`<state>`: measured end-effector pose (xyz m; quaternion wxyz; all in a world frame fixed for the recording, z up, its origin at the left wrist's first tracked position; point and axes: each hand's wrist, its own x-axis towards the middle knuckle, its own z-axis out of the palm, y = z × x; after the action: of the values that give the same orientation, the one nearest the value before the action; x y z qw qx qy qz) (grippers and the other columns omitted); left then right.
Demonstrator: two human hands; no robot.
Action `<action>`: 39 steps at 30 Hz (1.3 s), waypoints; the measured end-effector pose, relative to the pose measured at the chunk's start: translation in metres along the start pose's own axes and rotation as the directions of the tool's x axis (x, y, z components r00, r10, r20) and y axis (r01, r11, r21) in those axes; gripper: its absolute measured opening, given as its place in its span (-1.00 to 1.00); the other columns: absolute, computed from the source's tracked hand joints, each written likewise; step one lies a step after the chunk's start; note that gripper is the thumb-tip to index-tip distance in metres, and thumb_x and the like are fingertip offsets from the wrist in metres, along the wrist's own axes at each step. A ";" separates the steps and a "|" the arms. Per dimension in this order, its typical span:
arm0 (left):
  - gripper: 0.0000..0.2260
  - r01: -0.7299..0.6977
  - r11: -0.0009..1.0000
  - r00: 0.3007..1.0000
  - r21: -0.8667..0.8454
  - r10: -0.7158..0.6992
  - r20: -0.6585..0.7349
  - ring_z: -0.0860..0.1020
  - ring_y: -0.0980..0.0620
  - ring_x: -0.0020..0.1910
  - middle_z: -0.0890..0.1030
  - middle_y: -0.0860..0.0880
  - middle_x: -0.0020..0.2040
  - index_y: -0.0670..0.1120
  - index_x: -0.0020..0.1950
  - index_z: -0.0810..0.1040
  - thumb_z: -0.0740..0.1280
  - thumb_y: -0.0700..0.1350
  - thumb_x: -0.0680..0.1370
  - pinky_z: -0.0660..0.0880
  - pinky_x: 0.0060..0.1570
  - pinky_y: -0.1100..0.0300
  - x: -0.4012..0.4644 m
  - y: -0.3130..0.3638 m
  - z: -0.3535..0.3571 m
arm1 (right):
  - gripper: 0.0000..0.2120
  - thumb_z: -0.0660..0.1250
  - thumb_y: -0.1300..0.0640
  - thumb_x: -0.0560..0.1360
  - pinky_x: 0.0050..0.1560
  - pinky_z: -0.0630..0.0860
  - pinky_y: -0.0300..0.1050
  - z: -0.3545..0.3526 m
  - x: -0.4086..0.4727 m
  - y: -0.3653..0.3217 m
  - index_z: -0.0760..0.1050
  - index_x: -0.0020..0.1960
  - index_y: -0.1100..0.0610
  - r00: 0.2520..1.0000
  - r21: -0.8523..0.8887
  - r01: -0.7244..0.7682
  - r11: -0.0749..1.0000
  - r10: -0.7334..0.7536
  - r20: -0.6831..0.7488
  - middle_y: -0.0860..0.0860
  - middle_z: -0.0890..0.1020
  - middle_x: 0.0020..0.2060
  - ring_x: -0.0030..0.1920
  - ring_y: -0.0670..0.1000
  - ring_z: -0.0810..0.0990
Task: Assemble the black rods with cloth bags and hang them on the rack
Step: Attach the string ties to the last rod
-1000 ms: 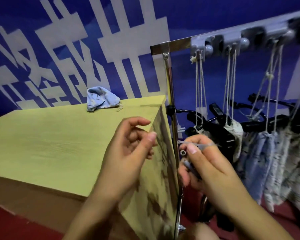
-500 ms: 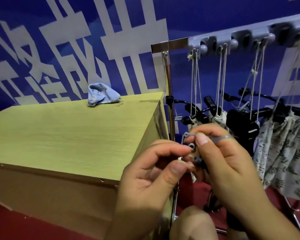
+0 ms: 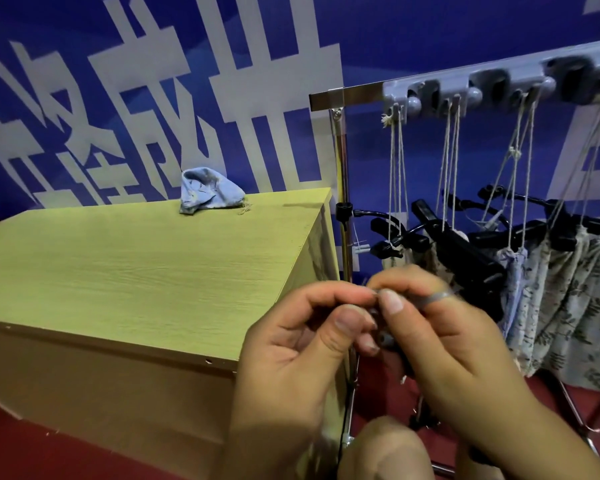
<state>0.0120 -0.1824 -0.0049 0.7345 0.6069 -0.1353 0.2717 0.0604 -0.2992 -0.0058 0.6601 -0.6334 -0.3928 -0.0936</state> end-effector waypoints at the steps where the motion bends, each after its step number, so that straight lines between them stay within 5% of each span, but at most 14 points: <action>1: -0.74 0.014 1.000 1.000 0.000 -0.014 -0.007 0.53 0.14 -0.43 0.62 0.03 -0.34 0.02 -0.12 0.67 0.52 0.10 0.28 0.50 -0.34 0.32 0.001 -0.001 -0.001 | -0.80 0.14 -0.23 0.49 -0.44 0.41 -0.25 0.000 0.000 0.000 0.45 -0.09 -0.16 1.000 -0.035 0.022 0.999 -0.021 0.017 0.13 0.55 -0.19 -0.42 0.01 0.49; 4: -0.65 0.054 0.998 0.998 0.032 -0.054 0.022 0.51 0.15 -0.43 0.58 0.07 -0.35 0.09 -0.02 0.63 0.55 0.10 0.24 0.47 -0.37 0.32 0.005 -0.003 -0.006 | -0.77 0.12 -0.24 0.48 -0.44 0.43 -0.28 -0.003 0.001 0.001 0.46 -0.10 -0.16 1.000 0.004 0.008 1.000 -0.008 0.026 0.15 0.54 -0.17 -0.42 0.01 0.50; 10: -0.73 0.053 0.997 0.997 0.064 -0.056 0.059 0.52 0.17 -0.41 0.63 0.01 -0.32 0.09 -0.17 0.64 0.54 0.16 0.23 0.47 -0.36 0.34 0.005 -0.008 -0.012 | -0.87 0.18 -0.10 0.49 -0.48 0.39 -0.33 -0.010 0.000 0.004 0.48 -0.10 -0.13 0.993 0.018 0.002 1.000 -0.004 0.118 0.15 0.53 -0.29 -0.50 -0.15 0.45; 15: -0.73 -0.007 0.999 0.999 0.049 0.005 0.041 0.54 0.16 -0.34 0.60 0.05 -0.29 0.06 -0.19 0.60 0.52 0.17 0.26 0.48 -0.27 0.35 0.009 -0.010 -0.013 | -0.85 0.14 -0.04 0.51 -0.46 0.39 -0.28 -0.012 0.006 0.001 0.46 -0.08 -0.05 0.973 -0.073 -0.028 0.997 0.044 0.225 0.09 0.54 -0.33 -0.48 -0.04 0.47; 19: -0.50 0.047 0.989 0.991 0.139 -0.063 0.116 0.54 -0.05 0.04 0.58 -0.06 0.02 0.14 0.06 0.50 0.45 0.33 0.24 0.46 0.04 0.19 0.024 -0.058 -0.029 | -0.80 0.12 0.19 0.59 -0.58 0.29 -0.36 -0.018 0.039 -0.021 0.44 -0.16 0.16 0.959 0.256 -0.222 0.941 0.163 0.232 -0.04 0.40 -0.51 -0.56 -0.12 0.35; 22: -0.23 0.231 0.923 0.898 0.308 -0.324 0.297 0.34 0.02 0.40 0.39 0.06 0.38 0.11 0.33 0.30 0.52 0.25 0.21 0.35 0.31 0.22 0.024 -0.100 -0.021 | -0.79 0.04 0.17 0.59 -0.65 0.15 -0.37 -0.031 0.070 -0.045 0.38 -0.15 0.16 0.917 0.422 -0.248 0.872 0.072 0.391 -0.04 0.38 -0.57 -0.64 -0.13 0.24; 25: -0.39 0.330 0.865 0.802 0.378 -0.469 0.370 0.53 0.14 0.18 0.63 0.07 0.11 -0.08 0.30 0.46 0.56 -0.07 0.29 0.41 0.25 0.17 0.017 -0.119 0.007 | -0.77 -0.01 0.17 0.58 -0.72 0.15 -0.41 -0.038 0.103 -0.062 0.30 -0.18 0.22 0.833 0.590 -0.375 0.715 -0.020 0.554 -0.04 0.40 -0.61 -0.71 -0.16 0.21; 27: -0.69 0.345 0.886 0.868 0.311 -0.427 0.253 0.61 0.15 -0.12 0.66 0.09 -0.21 -0.04 0.03 0.60 0.52 -0.15 0.32 0.51 0.04 0.23 0.020 -0.115 0.025 | -0.73 -0.06 0.16 0.61 -0.74 0.22 -0.39 -0.052 0.119 -0.070 0.32 -0.12 0.27 0.815 0.641 -0.449 0.623 -0.007 0.579 0.02 0.48 -0.55 -0.69 -0.16 0.32; 30: -0.83 0.368 0.905 0.922 0.213 -0.384 0.041 0.55 0.16 -0.44 0.60 0.08 -0.43 -0.07 -0.16 0.54 0.50 -0.21 0.37 0.51 -0.30 0.28 0.039 -0.103 0.030 | -0.73 0.00 0.13 0.60 -0.67 0.31 -0.42 -0.087 0.125 -0.072 0.36 0.01 0.30 0.851 0.689 -0.475 0.548 0.087 0.517 0.13 0.61 -0.34 -0.59 -0.14 0.45; 34: -0.89 0.325 0.916 0.945 0.237 -0.323 -0.048 0.52 0.10 -0.45 0.57 0.06 -0.45 -0.15 -0.13 0.51 0.43 -0.17 0.45 0.50 -0.31 0.24 0.071 -0.075 0.016 | -0.67 0.05 -0.03 0.60 -0.53 0.35 -0.41 -0.118 0.104 -0.058 0.44 0.11 0.19 0.978 0.357 -0.201 0.912 0.205 0.027 0.01 0.69 -0.20 -0.48 -0.20 0.48; 36: -0.92 0.294 0.946 0.955 0.139 -0.283 -0.093 0.52 0.09 -0.45 0.55 0.05 -0.45 -0.14 -0.16 0.50 0.39 -0.19 0.49 0.51 -0.30 0.18 0.088 -0.057 0.012 | -0.74 0.18 -0.10 0.55 -0.42 0.41 -0.35 -0.107 0.087 -0.033 0.45 0.07 0.06 0.973 0.147 -0.134 0.980 0.158 -0.166 -0.01 0.67 -0.14 -0.37 -0.16 0.55; 39: -0.85 0.237 0.971 0.960 0.024 -0.231 -0.158 0.51 0.07 -0.45 0.52 0.01 -0.46 -0.14 -0.24 0.49 0.34 -0.18 0.53 0.52 -0.34 0.16 0.115 -0.032 0.008 | -0.33 0.37 -0.22 0.22 -0.10 0.52 -0.29 -0.062 0.060 0.016 0.35 0.25 0.00 0.952 -0.130 -0.298 0.946 0.304 0.031 -0.06 0.58 0.01 -0.04 -0.17 0.58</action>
<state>0.1246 -0.1666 0.0318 0.7566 0.6114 0.0002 0.2319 0.1361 -0.3305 0.0271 0.6160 -0.7278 -0.3015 0.0003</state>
